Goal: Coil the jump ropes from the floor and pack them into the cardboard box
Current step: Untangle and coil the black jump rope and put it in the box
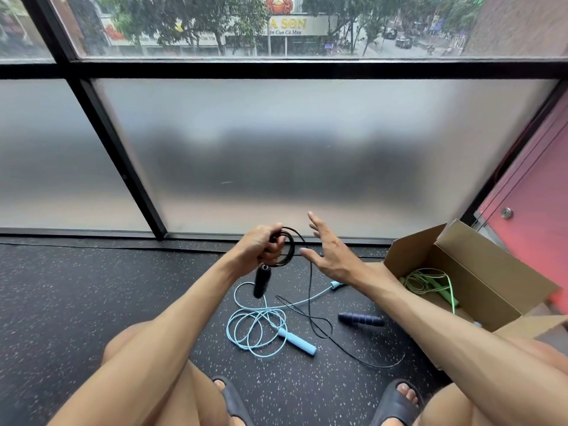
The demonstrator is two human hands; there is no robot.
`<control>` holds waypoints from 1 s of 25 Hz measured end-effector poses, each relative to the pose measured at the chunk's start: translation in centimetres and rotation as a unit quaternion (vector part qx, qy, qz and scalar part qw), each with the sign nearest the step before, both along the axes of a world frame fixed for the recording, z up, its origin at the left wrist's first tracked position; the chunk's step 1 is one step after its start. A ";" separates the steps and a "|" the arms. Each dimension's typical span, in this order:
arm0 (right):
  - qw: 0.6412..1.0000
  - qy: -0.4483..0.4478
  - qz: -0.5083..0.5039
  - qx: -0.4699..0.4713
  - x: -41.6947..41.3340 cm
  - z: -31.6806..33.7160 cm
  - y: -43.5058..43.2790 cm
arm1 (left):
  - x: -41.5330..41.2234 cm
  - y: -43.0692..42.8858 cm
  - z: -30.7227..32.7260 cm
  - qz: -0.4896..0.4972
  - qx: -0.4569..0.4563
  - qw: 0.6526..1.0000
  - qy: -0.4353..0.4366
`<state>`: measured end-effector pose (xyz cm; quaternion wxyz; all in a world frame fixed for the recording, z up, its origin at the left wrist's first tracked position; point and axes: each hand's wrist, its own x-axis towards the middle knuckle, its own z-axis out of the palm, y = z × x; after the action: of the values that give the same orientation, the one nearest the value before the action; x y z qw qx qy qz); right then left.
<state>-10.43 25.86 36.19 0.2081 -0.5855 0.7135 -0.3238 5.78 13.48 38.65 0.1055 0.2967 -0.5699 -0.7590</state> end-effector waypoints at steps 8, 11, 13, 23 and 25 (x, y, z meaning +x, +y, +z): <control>0.965 -0.257 -0.026 0.035 1.6 1.0 -0.2 | -0.9 0.7 1.7 -0.013 0.137 0.975 0.177; 0.956 -0.285 -0.032 0.065 1.7 0.8 0.6 | -1.3 0.9 2.5 0.062 0.157 0.960 0.222; 0.953 -0.290 -0.036 0.081 1.7 0.8 1.0 | -1.8 0.6 2.5 0.141 0.133 0.951 0.240; 0.997 0.063 0.034 0.001 2.2 1.4 1.4 | -1.8 -1.0 1.2 0.322 -0.186 0.916 0.151; 0.989 0.129 0.042 -0.065 1.9 2.8 1.4 | -1.7 -1.0 1.2 0.273 -0.236 0.926 0.109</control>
<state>-8.55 27.28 38.95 0.0892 -0.6638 0.6870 -0.2819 4.05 12.48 39.88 0.4372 0.3229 -0.6145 -0.5718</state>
